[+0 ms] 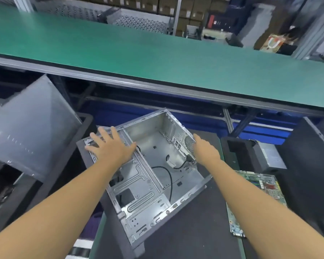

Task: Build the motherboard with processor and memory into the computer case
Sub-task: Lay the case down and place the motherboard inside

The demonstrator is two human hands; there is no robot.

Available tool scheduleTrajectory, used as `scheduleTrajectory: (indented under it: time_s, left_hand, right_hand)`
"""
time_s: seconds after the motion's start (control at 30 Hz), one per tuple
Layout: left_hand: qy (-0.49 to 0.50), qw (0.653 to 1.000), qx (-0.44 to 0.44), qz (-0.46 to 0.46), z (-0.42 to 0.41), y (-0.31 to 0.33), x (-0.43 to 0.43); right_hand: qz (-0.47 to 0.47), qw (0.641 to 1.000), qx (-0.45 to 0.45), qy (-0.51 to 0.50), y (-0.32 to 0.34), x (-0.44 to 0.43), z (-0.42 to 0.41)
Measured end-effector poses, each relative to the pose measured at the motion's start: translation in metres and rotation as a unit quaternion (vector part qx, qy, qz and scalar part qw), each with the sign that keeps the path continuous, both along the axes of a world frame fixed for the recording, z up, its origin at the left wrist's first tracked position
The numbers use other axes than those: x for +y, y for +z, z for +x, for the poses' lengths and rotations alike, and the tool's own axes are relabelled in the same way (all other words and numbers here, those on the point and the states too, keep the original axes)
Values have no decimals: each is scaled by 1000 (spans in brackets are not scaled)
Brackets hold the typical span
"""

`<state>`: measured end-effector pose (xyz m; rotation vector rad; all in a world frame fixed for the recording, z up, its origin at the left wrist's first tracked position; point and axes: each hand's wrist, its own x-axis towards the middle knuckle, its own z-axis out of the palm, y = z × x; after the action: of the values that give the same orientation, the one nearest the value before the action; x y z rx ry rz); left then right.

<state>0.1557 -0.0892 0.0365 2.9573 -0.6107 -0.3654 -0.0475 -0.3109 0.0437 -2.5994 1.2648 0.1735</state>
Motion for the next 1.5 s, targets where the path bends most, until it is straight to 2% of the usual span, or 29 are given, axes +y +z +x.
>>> scheduleTrajectory:
  time_s: [0.07, 0.13, 0.3, 0.53, 0.63, 0.7, 0.73, 0.83, 0.9, 1.07, 1.2, 1.37, 1.5]
  left_hand:
    - [65, 995, 76, 8, -5, 7, 13]
    - [59, 994, 93, 10, -10, 7, 19]
    - [-2, 998, 67, 1, -11, 2, 15]
    - [-149, 987, 58, 8, 27, 11, 8]
    - [-181, 983, -14, 16, 25, 14, 12]
    - [-136, 990, -47, 5, 7, 20, 15]
    - [-104, 994, -38, 5, -5, 25, 18]
    - [-10, 997, 71, 36, -33, 34, 33]
    - [14, 990, 128, 53, -43, 32, 50]
    - [-51, 986, 112, 114, -60, 14, 59]
    - [-134, 984, 77, 92, -31, 6, 56]
    - [-265, 958, 58, 95, 15, 7, 47]
    - [-304, 944, 55, 121, 29, 14, 29]
  right_hand:
    - [-45, 999, 15, 12, -1, -2, -4]
    - [-69, 997, 20, 14, -3, 0, -9]
    - [-59, 998, 5, -32, -3, 14, -35]
    - [-14, 996, 18, -92, -10, 69, -65]
    - [19, 992, 40, -122, -9, 85, -69]
    - [40, 990, 58, -125, -2, 82, -64]
    - [47, 990, 54, -118, 4, 78, -61]
    - [68, 993, -12, -94, 16, 58, -47]
    - [92, 992, -19, -81, 20, 50, -42]
    - [90, 993, 13, -75, 15, 65, -46]
    - [73, 994, 10, -84, 16, 92, -56]
    - [69, 990, 22, -118, 9, 140, -75]
    - [63, 992, 32, -108, 1, 164, -86]
